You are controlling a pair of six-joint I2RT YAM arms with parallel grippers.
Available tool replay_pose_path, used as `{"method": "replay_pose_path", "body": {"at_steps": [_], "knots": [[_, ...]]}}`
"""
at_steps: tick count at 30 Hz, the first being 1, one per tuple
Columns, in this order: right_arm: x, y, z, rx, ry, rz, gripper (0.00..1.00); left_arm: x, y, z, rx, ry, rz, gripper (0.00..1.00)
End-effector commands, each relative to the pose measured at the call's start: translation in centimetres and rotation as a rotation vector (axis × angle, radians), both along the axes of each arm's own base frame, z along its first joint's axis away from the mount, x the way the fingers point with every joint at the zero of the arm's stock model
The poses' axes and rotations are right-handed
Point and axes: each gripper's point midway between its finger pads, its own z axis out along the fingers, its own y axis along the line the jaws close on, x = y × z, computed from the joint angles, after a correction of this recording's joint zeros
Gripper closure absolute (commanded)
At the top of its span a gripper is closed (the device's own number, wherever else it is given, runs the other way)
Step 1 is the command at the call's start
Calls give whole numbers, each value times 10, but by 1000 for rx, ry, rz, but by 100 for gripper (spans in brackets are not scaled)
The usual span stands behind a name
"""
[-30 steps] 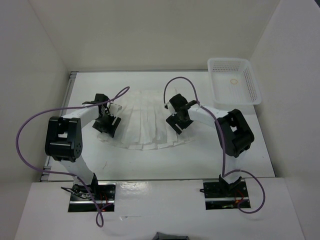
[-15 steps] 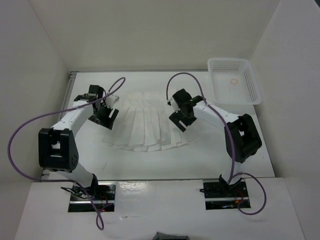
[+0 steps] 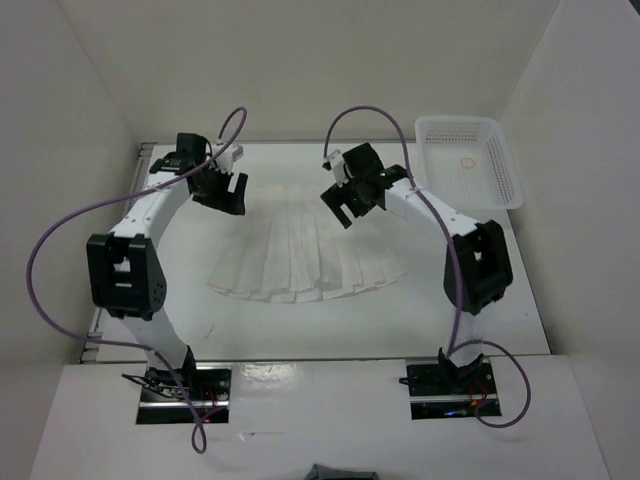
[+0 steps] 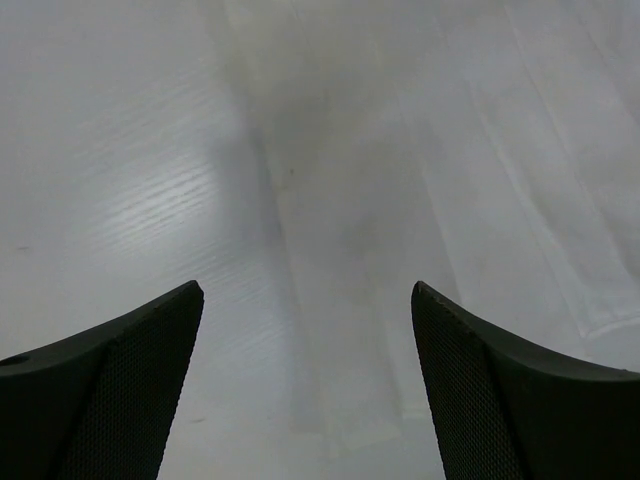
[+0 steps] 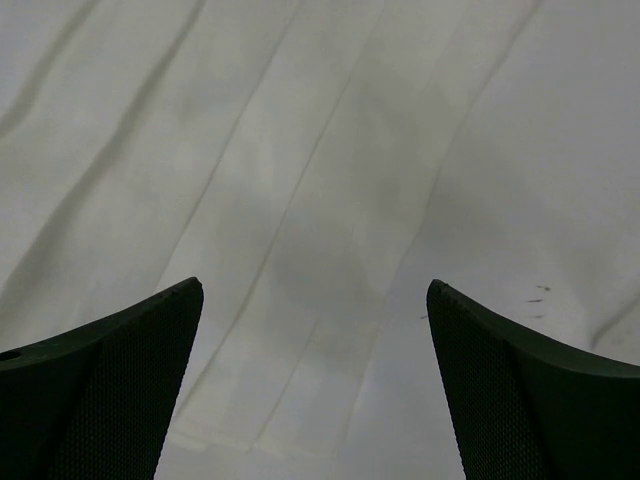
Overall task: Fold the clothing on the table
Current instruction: Flatten the skirt out
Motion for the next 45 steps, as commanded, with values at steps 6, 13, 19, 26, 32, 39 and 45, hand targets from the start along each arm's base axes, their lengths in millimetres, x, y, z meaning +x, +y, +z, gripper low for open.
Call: {"method": "replay_pose_path", "body": {"at_steps": [6, 13, 19, 26, 32, 39, 45], "knots": [[80, -31, -2, 271, 22, -164, 3, 53, -24, -9, -261, 12, -11, 9], [114, -41, -29, 339, 75, -188, 7, 89, -25, -25, -278, -19, 6, 11], [130, -35, -51, 341, 109, -194, 8, 112, -22, -52, -258, 27, 28, 15], [142, -35, -66, 346, 139, -196, 8, 132, -13, -73, -215, 49, 63, 15], [146, -35, -67, 337, 131, -181, 12, 138, -13, -85, -208, 72, 57, 15], [153, -37, -67, 344, 132, -184, 16, 141, -20, -98, -186, 116, 35, 15], [161, -35, -61, 347, 122, -182, 16, 143, -19, -108, -152, 132, 49, 15]]}}
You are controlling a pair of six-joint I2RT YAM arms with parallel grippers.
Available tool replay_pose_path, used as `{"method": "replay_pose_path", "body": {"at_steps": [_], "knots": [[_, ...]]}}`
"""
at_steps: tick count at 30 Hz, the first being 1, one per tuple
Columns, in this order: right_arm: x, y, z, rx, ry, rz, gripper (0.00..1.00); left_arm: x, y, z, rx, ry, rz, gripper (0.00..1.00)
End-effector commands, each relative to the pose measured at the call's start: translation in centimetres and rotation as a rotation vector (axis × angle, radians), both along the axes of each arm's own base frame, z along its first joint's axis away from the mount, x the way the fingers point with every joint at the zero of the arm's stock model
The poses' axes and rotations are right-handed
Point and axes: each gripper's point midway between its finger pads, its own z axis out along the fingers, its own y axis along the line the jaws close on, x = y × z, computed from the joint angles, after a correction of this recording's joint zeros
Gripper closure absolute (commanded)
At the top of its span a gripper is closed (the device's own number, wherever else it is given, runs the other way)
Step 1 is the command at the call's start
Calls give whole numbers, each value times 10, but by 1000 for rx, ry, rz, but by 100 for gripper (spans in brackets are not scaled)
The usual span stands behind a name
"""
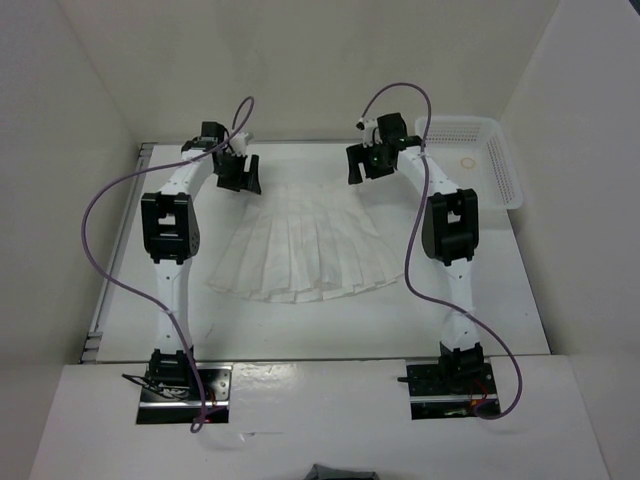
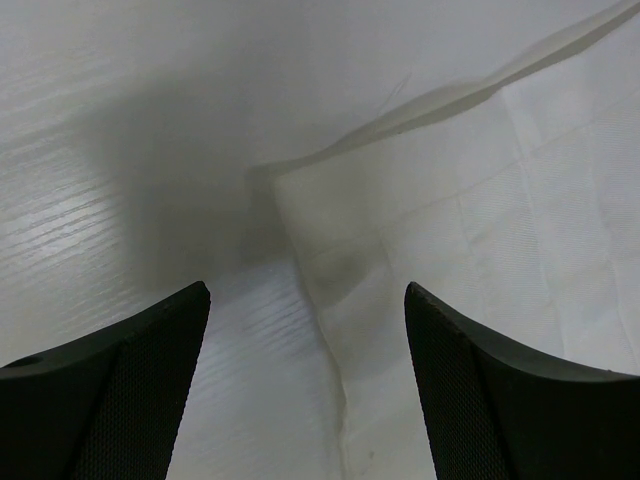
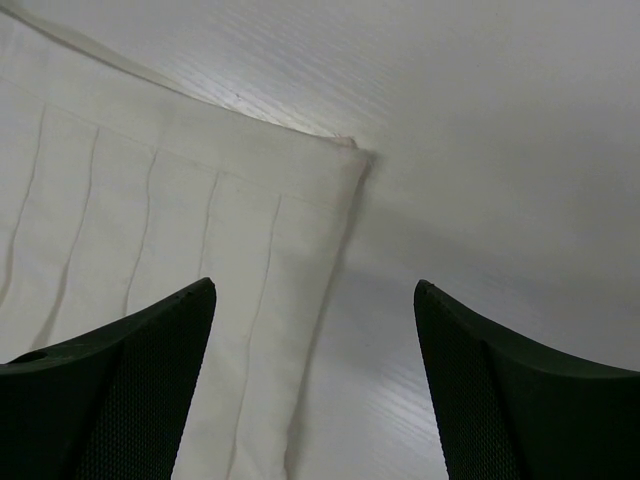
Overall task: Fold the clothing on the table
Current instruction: Flatten the skirt out
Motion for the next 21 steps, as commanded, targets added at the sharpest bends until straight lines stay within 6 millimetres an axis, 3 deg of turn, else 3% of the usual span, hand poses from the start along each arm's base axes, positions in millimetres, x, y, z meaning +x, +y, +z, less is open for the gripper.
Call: {"method": "replay_pose_path", "body": {"at_steps": [1, 3, 5, 6, 10, 13, 14, 16, 18, 19, 20, 21], "knots": [[9, 1, 5, 13, -6, 2, 16, 0, -2, -1, 11, 14, -9, 15], [11, 1, 10, 14, -10, 2, 16, 1, -2, -2, 11, 17, -9, 15], [11, -1, -3, -1, 16, -6, 16, 3, -2, -4, 11, 17, -9, 15], [14, -2, 4, -7, 3, -12, 16, 3, -2, -4, 15, 13, -16, 15], [20, -1, 2, -7, 4, -12, 18, 10, -2, 1, 15, -10, -16, 15], [24, -8, -9, -24, 24, -20, 20, 8, -4, -3, 3, 8, -23, 16], [30, -7, -1, -20, 5, -21, 20, 11, -4, -4, 3, 3, -23, 16], [23, -8, -19, -39, 67, -13, 22, 9, -7, -5, -14, 19, -33, 17], [32, -4, -18, -27, 58, -6, 23, 10, -8, -9, -14, 32, -33, 18], [21, -5, -25, -31, 117, 0, 23, 12, -9, -5, -19, 15, -46, 19], [30, -4, -13, -26, 59, 8, 23, 11, -9, -8, -19, 27, -46, 19], [30, -3, -13, -21, 62, 1, 25, 10, -15, -5, -19, 24, -57, 19]]}}
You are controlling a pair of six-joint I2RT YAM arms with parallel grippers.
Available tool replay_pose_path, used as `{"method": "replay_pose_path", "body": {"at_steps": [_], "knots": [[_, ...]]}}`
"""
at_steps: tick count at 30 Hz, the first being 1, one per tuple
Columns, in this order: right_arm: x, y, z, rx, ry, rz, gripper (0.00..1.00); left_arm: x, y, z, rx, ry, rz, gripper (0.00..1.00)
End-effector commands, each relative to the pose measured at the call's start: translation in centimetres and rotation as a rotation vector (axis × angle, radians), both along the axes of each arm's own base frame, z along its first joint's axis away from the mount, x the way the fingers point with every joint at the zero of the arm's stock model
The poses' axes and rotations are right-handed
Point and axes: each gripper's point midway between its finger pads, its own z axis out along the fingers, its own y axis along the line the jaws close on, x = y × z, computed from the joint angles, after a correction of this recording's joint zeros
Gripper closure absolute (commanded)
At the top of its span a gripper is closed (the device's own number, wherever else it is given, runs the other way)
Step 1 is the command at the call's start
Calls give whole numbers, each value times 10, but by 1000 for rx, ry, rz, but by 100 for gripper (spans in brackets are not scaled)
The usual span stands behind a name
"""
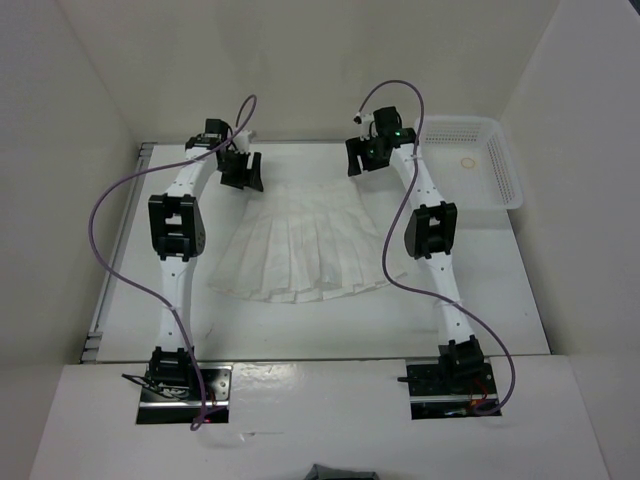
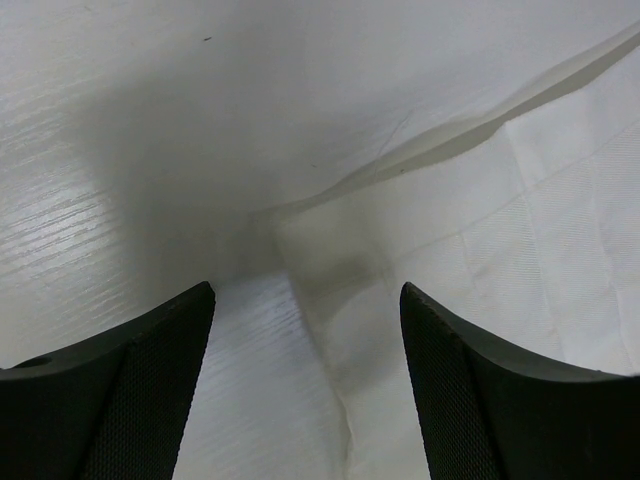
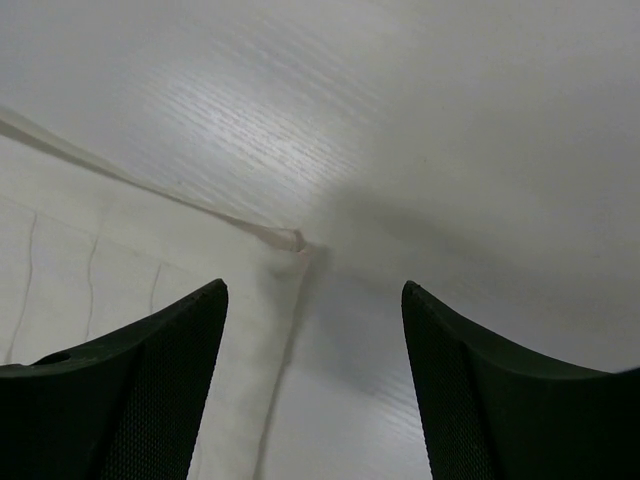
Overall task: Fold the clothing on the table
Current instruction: Flatten the skirt out
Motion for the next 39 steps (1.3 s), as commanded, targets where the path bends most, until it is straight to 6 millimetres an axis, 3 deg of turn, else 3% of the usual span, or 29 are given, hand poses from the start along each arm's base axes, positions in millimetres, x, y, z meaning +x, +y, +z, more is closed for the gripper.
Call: {"method": "replay_pose_path", "body": {"at_steps": [1, 8, 21, 24, 26, 33, 39], "knots": [[-18, -4, 7, 0, 63, 16, 25, -4, -9, -4, -18, 21, -42, 19], [-25, 6, 3, -5, 81, 34, 25, -15, -26, -18, 47, 61, -79, 21], [-30, 12, -1, -38, 92, 34, 27, -18, -17, -31, 94, 94, -68, 22], [-31, 12, -1, -38, 92, 34, 27, -17, -18, -31, 94, 103, -69, 27], [-31, 12, -1, -38, 92, 34, 27, -24, -17, -41, 97, 153, -71, 28], [-31, 12, 2, -43, 89, 41, 29, -30, -18, -38, 53, 202, -92, 37], [-33, 17, -4, -45, 97, 50, 35, -28, -12, -22, 51, 177, -81, 39]]}}
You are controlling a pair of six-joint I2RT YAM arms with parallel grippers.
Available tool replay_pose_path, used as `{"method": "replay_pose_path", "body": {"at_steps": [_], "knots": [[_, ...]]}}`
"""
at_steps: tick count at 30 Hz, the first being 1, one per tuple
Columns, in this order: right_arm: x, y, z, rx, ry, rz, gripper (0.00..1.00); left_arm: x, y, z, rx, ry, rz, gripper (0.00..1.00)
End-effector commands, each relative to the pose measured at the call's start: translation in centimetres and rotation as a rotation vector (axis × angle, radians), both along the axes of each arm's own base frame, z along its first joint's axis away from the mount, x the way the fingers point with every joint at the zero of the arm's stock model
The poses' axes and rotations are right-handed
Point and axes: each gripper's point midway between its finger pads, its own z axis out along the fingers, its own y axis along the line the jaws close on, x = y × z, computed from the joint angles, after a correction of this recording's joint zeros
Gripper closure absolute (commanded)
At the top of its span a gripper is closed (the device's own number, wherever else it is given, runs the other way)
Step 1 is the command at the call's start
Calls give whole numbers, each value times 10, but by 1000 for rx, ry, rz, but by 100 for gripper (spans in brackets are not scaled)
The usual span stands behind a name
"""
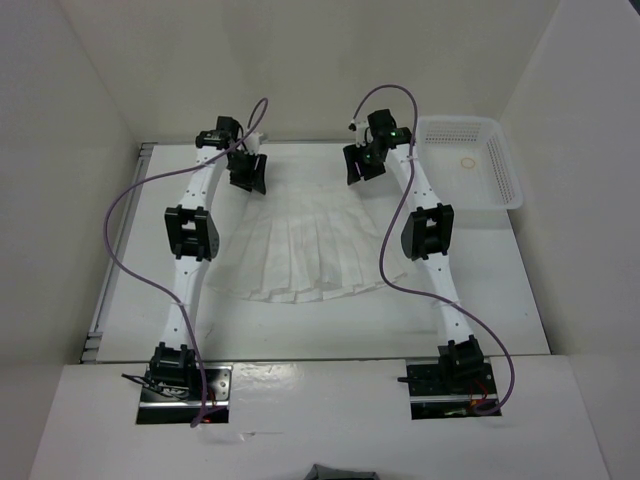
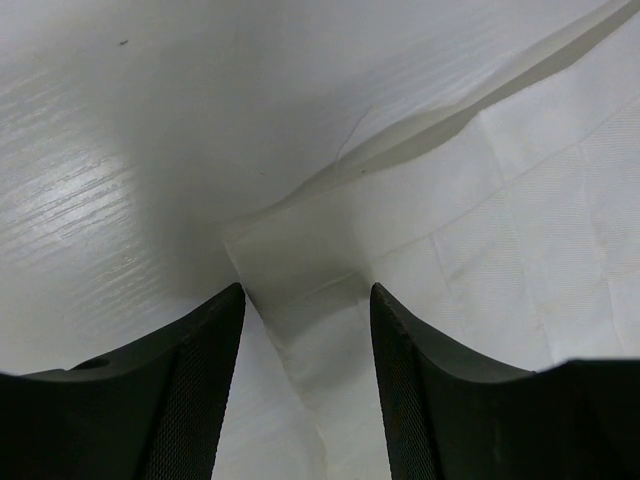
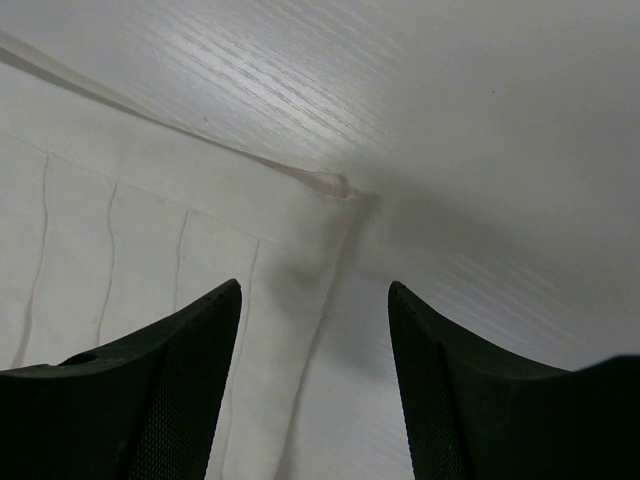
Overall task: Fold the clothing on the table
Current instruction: Flatten the skirt out
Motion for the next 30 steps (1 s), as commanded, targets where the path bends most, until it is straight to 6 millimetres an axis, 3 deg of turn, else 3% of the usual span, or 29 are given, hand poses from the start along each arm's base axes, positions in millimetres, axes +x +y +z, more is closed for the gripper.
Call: {"method": "replay_pose_path", "body": {"at_steps": [1, 13, 18, 22, 23, 24, 25, 26, 28, 30], "knots": [[-1, 7, 9, -1, -21, 17, 35, -27, 6, -18, 7, 125, -6, 39], [0, 19, 9, 5, -38, 33, 35, -39, 17, -33, 42, 194, 13, 39], [-6, 16, 13, -5, -16, 19, 35, -42, 17, -13, 41, 181, 13, 40], [-16, 21, 53, 21, -37, 16, 35, -47, 12, 13, 40, 158, 4, 40], [-18, 21, 78, 29, -70, 17, 35, -46, 12, 37, 37, 114, 5, 40], [-23, 25, 87, 28, -75, 12, 33, -54, 13, 34, 36, 145, 12, 40], [-27, 30, 99, 30, -89, 10, 33, -42, 17, 74, 53, 7, 26, 39], [-29, 26, 131, 29, -145, -3, 32, -43, 16, 85, 72, -30, 51, 37], [-40, 30, 150, 28, -158, -3, 32, -61, 26, 99, 162, -125, 84, 33], [-66, 37, 183, 39, -170, 0, 31, -81, 25, 107, 172, -127, 94, 30]]}}
